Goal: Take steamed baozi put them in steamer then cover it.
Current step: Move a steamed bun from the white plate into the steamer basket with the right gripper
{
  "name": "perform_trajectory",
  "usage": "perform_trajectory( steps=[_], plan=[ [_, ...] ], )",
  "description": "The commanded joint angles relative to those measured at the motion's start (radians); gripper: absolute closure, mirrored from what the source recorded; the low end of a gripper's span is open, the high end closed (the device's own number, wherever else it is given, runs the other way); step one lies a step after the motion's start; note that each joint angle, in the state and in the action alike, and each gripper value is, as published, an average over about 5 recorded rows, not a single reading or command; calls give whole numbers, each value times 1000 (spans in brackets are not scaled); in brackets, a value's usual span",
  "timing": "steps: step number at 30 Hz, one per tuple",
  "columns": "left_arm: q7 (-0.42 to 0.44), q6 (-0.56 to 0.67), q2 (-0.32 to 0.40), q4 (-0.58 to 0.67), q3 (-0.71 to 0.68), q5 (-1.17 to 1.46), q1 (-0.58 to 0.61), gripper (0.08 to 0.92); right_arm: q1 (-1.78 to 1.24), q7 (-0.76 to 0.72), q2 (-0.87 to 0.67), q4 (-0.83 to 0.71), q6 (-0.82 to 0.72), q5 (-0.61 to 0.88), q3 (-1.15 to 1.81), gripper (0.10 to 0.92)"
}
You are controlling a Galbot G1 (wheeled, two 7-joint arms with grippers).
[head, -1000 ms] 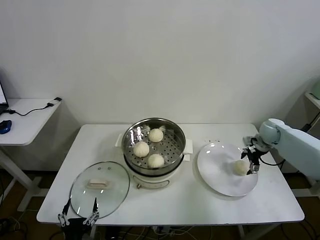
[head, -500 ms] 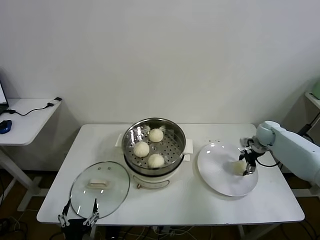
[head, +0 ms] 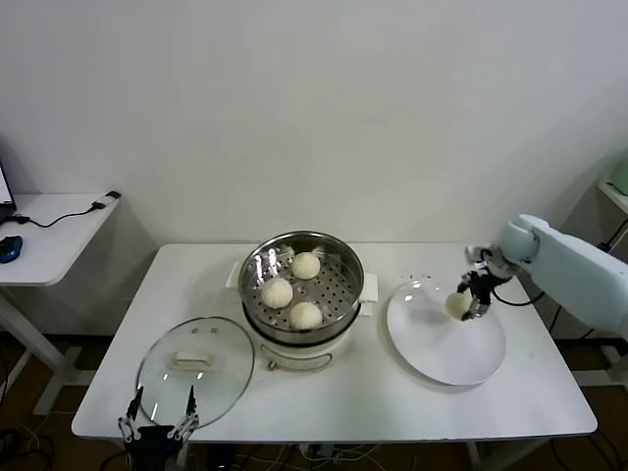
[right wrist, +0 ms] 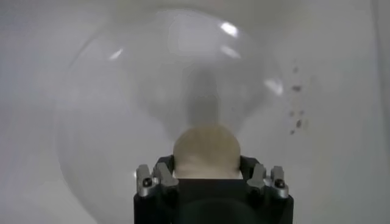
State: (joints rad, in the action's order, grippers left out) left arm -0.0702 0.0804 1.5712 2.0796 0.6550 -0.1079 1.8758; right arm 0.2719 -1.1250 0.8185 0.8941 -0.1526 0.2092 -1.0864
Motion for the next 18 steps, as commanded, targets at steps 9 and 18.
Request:
perform_trajectory(
  steps=[9, 18],
  plan=[
    [5, -5, -10, 19, -41, -1, -3, 177, 598, 46, 326, 107, -124, 649, -534, 334],
    [6, 1, -34, 5, -34, 8, -1, 177, 567, 91, 490, 122, -163, 716, -596, 330]
  ],
)
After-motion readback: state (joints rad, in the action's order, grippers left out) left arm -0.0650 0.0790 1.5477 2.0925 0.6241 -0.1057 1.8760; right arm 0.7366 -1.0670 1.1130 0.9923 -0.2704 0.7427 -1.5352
